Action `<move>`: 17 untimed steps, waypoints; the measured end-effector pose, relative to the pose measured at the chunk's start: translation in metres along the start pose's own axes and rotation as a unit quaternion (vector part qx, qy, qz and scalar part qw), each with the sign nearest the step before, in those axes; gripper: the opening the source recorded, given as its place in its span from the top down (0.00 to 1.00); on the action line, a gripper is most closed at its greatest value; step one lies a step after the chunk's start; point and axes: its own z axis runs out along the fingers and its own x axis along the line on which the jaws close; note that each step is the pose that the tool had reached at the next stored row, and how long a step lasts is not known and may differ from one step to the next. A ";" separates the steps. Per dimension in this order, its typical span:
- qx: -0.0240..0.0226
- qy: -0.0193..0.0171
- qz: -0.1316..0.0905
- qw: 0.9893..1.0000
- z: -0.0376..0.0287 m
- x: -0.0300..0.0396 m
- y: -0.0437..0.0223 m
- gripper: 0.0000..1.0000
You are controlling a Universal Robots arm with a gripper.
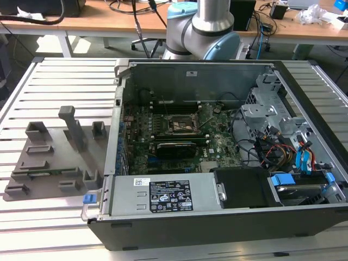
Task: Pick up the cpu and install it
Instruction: 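Pick up the cpu and move it towards the insertion slot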
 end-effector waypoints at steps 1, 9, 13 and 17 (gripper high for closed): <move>0.000 0.000 0.000 1.000 -0.0047 -0.0001 -0.0001 0.45; 0.000 0.000 0.000 1.000 -0.0199 -0.0004 -0.0005 0.45; 0.001 0.000 0.000 1.000 -0.0198 -0.0040 -0.0007 0.45; 0.002 0.000 0.000 1.000 -0.0193 -0.0179 -0.0016 0.45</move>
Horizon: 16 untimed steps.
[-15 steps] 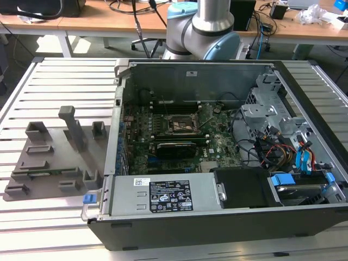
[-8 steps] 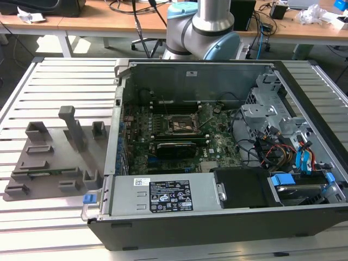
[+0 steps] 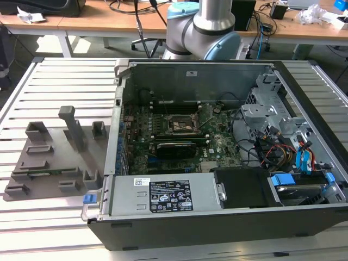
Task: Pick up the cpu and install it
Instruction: 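Pick up the cpu and move it towards the insertion slot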
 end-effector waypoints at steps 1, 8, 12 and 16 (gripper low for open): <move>0.000 0.000 0.000 1.000 0.0002 -0.0055 -0.0004 0.45; 0.000 0.000 0.000 1.000 0.0012 -0.0427 -0.0030 0.45; 0.001 0.000 0.000 1.000 0.0016 -0.0575 -0.0038 0.45; 0.001 0.000 0.000 1.000 0.0017 -0.0687 -0.0045 0.45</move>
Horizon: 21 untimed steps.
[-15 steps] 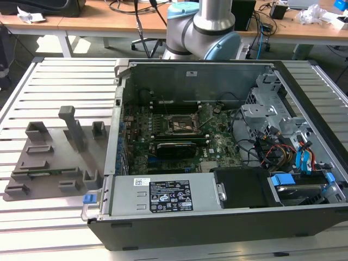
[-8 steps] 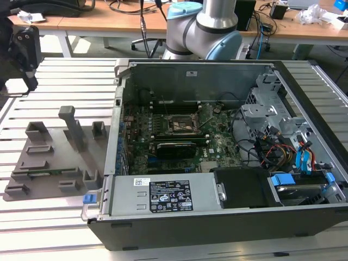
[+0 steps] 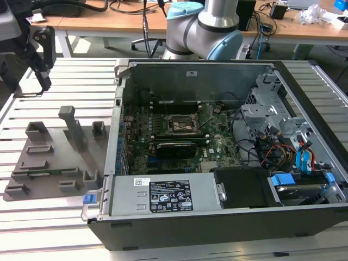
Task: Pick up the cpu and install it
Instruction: 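Pick up the cpu and move it towards the insertion slot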
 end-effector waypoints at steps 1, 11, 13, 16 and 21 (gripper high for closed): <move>0.000 0.000 0.000 1.000 0.0001 -0.0017 -0.0001 0.45; 0.000 0.000 0.000 1.000 0.0020 -0.0284 -0.0006 0.45; 0.000 0.000 0.000 1.000 0.0023 -0.0327 -0.0006 0.45; 0.000 0.000 0.000 1.000 0.0029 -0.0415 -0.0008 0.45; 0.000 0.001 0.000 1.000 0.0041 -0.0611 -0.0011 0.45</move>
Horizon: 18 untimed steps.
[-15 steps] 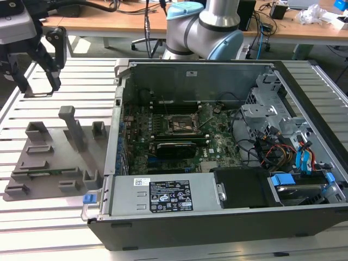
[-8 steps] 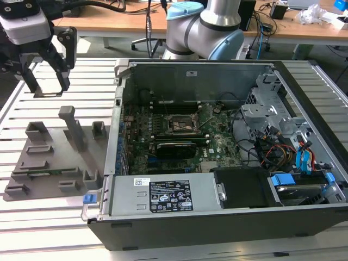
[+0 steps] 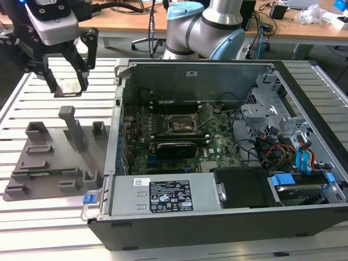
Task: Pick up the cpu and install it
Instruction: 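Pick up the cpu and move it towards the insertion slot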
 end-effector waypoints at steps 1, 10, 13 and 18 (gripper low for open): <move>0.000 0.000 0.000 1.000 0.0003 -0.0037 0.0000 0.45; 0.000 0.000 0.000 1.000 0.0027 -0.0262 0.0002 0.45; 0.000 0.000 0.000 1.000 0.0038 -0.0334 0.0004 0.45; 0.000 0.001 0.000 1.000 0.0062 -0.0445 0.0014 0.45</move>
